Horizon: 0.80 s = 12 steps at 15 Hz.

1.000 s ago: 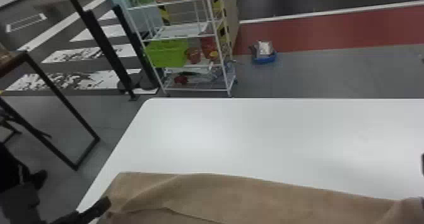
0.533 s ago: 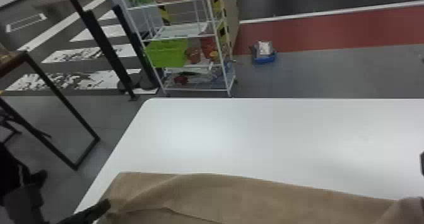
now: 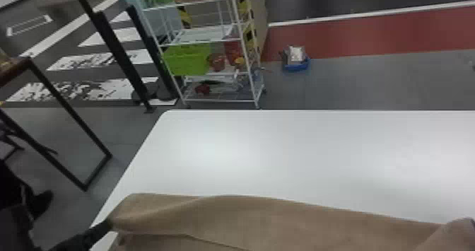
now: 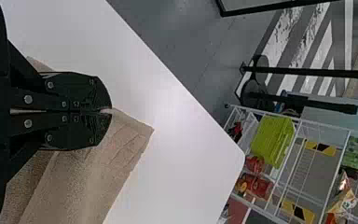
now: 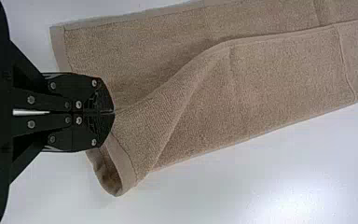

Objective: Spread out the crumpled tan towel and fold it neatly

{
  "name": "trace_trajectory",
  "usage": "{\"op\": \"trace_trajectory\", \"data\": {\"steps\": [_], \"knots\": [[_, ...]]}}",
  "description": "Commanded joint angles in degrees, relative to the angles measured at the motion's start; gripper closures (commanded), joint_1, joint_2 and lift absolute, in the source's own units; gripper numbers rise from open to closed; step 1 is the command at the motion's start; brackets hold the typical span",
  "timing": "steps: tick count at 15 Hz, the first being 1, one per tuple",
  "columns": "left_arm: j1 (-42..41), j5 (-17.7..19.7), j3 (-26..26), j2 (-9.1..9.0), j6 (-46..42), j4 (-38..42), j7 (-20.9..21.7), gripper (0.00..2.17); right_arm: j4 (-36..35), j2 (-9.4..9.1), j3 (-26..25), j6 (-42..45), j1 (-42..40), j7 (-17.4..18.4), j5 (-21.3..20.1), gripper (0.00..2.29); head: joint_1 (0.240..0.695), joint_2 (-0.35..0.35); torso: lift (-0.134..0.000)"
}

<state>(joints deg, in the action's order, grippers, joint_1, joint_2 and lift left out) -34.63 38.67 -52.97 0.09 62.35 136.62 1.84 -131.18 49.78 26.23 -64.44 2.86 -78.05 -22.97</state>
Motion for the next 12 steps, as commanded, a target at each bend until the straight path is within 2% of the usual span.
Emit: {"op": "trace_trajectory", "data": {"steps": [1, 4, 8, 12], "knots": [[0.0, 1.1, -1.3, -0.24, 1.2, 0.6, 0.1, 1.42, -3.8, 1.28, -2.5, -0.4, -3.5, -0.3, 0.0, 1.19, 0.695, 0.350, -0.122], [0.0, 2.3, -2.4, -0.24, 3.0, 1.4, 0.9, 1.42, -8.1, 2.34, -8.0, -1.1, -7.2, -0.3, 2.3, 1.19, 0.695, 0.350, -0.122], [0.1, 2.9, -3.7, -0.24, 3.7, 1.5, 1.3, 1.42, -9.9, 2.52, -16.0, -1.1, -11.2, -0.3, 4.0, 1.19, 0.695, 0.350, -0.122], [0.9, 3.2, -5.4, -0.24, 5.3, 1.5, 1.6, 1.42, -11.0, 2.43, -22.0, 0.1, -15.9, -0.3, 5.0, 1.19, 0.695, 0.350, -0.122]]}}
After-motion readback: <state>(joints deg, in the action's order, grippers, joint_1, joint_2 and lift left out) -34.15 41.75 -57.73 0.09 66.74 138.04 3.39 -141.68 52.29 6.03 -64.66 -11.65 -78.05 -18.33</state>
